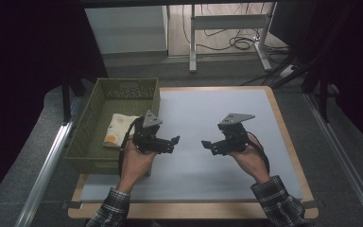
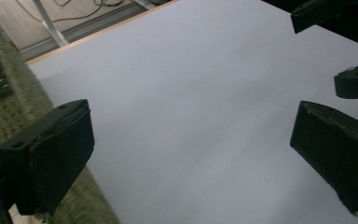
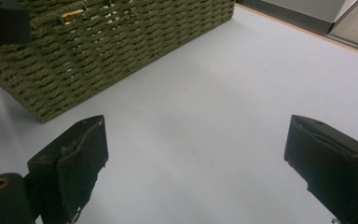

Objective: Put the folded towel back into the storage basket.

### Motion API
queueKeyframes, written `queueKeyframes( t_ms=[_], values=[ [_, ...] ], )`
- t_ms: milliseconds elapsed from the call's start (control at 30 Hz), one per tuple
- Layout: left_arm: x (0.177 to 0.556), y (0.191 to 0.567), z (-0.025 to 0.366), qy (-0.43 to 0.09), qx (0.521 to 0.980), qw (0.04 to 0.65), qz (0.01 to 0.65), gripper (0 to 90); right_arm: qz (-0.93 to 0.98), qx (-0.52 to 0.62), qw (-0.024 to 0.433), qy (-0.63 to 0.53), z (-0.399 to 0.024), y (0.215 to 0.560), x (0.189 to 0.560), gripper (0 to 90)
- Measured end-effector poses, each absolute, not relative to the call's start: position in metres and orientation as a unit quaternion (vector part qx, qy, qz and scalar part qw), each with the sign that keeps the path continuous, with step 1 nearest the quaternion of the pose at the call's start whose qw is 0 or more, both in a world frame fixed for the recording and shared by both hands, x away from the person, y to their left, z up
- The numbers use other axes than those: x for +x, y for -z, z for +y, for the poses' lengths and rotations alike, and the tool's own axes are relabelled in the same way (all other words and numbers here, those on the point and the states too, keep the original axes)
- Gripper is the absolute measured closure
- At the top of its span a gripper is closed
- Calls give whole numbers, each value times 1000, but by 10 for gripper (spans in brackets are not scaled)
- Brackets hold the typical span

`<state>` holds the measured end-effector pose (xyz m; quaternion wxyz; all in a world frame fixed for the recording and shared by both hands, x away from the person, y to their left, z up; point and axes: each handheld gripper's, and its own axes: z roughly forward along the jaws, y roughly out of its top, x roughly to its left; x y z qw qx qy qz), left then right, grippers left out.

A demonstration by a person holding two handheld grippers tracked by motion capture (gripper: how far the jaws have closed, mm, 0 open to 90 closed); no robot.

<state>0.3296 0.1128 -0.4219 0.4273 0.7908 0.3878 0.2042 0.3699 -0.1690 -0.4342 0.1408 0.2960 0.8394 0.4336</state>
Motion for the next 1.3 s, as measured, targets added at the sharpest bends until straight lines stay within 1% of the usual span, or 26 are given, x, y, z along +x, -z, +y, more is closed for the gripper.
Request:
queueKeyframes(
  t_ms=[67, 167, 233, 333, 567, 767, 1067, 1300],
  values=[
    [327, 425, 106, -204, 792, 430, 383, 0, 839, 299, 147, -431, -176, 435, 368, 62],
    [320, 425, 97, -230, 798, 417, 370, 0, 836, 303, 149, -432, -185, 435, 364, 61],
    [316, 426, 92, -217, 799, 428, 364, 0, 835, 305, 152, -432, -190, 435, 362, 61],
    [311, 428, 86, -213, 800, 434, 355, 0, 834, 307, 154, -432, -198, 436, 359, 61],
    [302, 444, 73, -188, 806, 447, 340, 0, 837, 309, 157, -423, -211, 442, 349, 61],
    [292, 459, 66, -189, 809, 448, 331, 0, 836, 316, 157, -420, -223, 452, 340, 61],
    [272, 489, 73, -206, 814, 431, 330, 0, 837, 329, 165, -404, -240, 477, 324, 61],
    [260, 513, 81, -200, 807, 434, 346, 0, 834, 344, 161, -401, -249, 500, 310, 61]
  ],
)
